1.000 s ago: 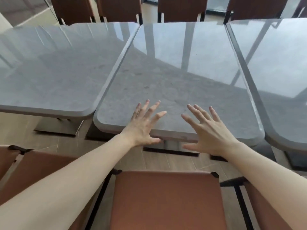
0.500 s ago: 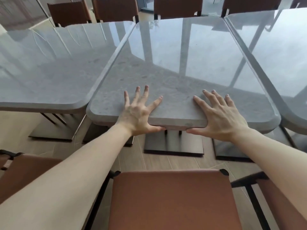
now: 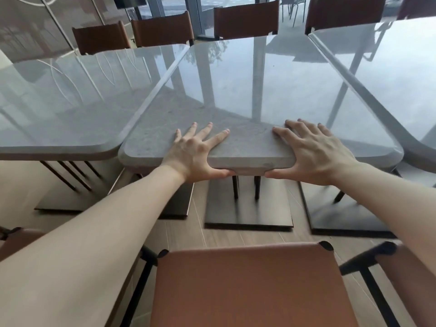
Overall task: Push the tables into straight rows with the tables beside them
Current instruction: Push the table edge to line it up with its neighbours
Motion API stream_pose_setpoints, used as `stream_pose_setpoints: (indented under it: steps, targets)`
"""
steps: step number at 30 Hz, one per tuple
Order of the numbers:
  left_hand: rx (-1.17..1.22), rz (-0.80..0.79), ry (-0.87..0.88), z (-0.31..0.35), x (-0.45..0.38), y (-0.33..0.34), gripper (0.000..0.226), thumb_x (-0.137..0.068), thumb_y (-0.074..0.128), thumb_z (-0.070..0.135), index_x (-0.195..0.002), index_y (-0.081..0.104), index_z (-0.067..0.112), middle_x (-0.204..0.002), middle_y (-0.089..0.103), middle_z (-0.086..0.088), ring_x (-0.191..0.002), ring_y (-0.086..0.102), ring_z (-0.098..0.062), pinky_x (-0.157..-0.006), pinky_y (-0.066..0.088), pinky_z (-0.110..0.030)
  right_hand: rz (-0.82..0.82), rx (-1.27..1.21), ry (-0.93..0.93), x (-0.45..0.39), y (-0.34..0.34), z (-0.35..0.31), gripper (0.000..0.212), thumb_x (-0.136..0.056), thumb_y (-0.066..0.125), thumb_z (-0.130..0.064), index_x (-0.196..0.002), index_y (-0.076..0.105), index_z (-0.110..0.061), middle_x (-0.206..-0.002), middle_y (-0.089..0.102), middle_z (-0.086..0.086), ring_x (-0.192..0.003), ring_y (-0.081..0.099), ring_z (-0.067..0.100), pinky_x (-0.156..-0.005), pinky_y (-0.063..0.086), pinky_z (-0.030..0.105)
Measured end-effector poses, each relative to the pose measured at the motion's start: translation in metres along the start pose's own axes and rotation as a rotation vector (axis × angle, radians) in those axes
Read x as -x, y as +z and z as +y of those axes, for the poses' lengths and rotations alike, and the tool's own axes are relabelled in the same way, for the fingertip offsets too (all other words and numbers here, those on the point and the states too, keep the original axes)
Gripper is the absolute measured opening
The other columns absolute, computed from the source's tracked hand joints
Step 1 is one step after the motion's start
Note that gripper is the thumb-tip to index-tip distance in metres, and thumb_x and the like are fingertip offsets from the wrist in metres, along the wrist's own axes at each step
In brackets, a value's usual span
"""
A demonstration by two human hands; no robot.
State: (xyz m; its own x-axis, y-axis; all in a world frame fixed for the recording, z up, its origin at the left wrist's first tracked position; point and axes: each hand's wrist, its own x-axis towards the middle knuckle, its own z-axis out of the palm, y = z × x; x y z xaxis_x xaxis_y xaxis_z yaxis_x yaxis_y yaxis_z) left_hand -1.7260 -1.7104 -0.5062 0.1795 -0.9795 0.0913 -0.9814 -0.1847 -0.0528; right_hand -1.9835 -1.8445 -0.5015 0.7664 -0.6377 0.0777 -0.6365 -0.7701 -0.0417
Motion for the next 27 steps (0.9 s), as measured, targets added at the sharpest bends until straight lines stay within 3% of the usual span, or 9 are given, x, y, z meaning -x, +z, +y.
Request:
stream_pose_setpoints:
  steps: [2,6,9,11,15,21,27]
  targets:
    - [-0.012,-0.008,0.000,0.000,0.000,-0.002,0.115,-0.059,0.035,0.096,-0.159,0.014,0.046,-0.169,0.019,-0.006,-0.153,0.017,-0.042,-0.118,0.013,-0.068,-0.004,-0.001,-0.002,-0.001,-0.001,0.000,0.123,-0.055,0.028,-0.104,-0.156,0.017,-0.035,-0.164,0.021,0.001,-0.154,0.015,0.026,-0.125,0.015,0.052]
    - [-0.019,-0.053,0.031,0.002,0.000,-0.006,0.115,-0.062,0.045,0.091,-0.160,0.008,0.043,-0.171,0.009,-0.001,-0.155,0.009,-0.041,-0.117,0.009,-0.073,-0.011,-0.011,0.002,-0.001,-0.001,0.000,0.125,-0.053,0.025,-0.105,-0.157,0.015,-0.036,-0.165,0.019,0.000,-0.156,0.013,0.026,-0.126,0.011,0.052]
    - [-0.008,-0.104,0.080,0.000,-0.004,-0.008,0.117,-0.062,0.048,0.092,-0.159,0.001,0.045,-0.171,-0.005,0.006,-0.156,-0.001,-0.038,-0.114,0.005,-0.078,-0.007,0.024,0.002,-0.001,-0.001,-0.001,0.125,-0.054,0.024,-0.105,-0.158,0.014,-0.036,-0.169,0.010,0.002,-0.157,0.008,0.030,-0.125,0.007,0.061]
    - [0.009,-0.131,0.078,0.000,-0.005,-0.009,0.116,-0.064,0.053,0.090,-0.158,-0.001,0.048,-0.171,-0.003,0.008,-0.156,-0.002,-0.037,-0.115,0.002,-0.077,-0.018,0.042,0.008,-0.003,-0.001,0.000,0.126,-0.054,0.023,-0.106,-0.158,0.013,-0.037,-0.170,0.007,0.001,-0.156,0.008,0.032,-0.122,0.010,0.066]
    - [0.041,-0.152,0.061,-0.001,-0.006,-0.011,0.115,-0.064,0.055,0.090,-0.157,0.000,0.052,-0.170,-0.002,0.012,-0.157,-0.003,-0.031,-0.119,0.001,-0.071,-0.033,0.053,0.002,-0.005,0.002,0.002,0.129,-0.052,0.019,-0.107,-0.159,0.011,-0.036,-0.168,0.014,-0.003,-0.155,0.012,0.029,-0.121,0.016,0.062]
    - [0.044,-0.139,0.056,-0.001,-0.007,-0.010,0.113,-0.061,0.048,0.092,-0.156,0.001,0.053,-0.170,0.000,0.014,-0.157,-0.001,-0.028,-0.120,0.005,-0.069,-0.047,0.026,-0.011,-0.006,0.000,0.004,0.129,-0.051,0.021,-0.107,-0.159,0.011,-0.036,-0.168,0.013,-0.004,-0.156,0.010,0.027,-0.123,0.013,0.060]
    - [0.033,-0.135,0.065,-0.003,-0.009,-0.008,0.111,-0.066,0.053,0.091,-0.156,0.000,0.054,-0.170,0.000,0.015,-0.158,0.000,-0.026,-0.121,0.005,-0.067,-0.056,0.031,-0.030,-0.008,0.001,0.007,0.134,-0.047,0.012,-0.110,-0.159,0.008,-0.036,-0.167,0.011,-0.004,-0.156,0.008,0.028,-0.123,0.013,0.061]
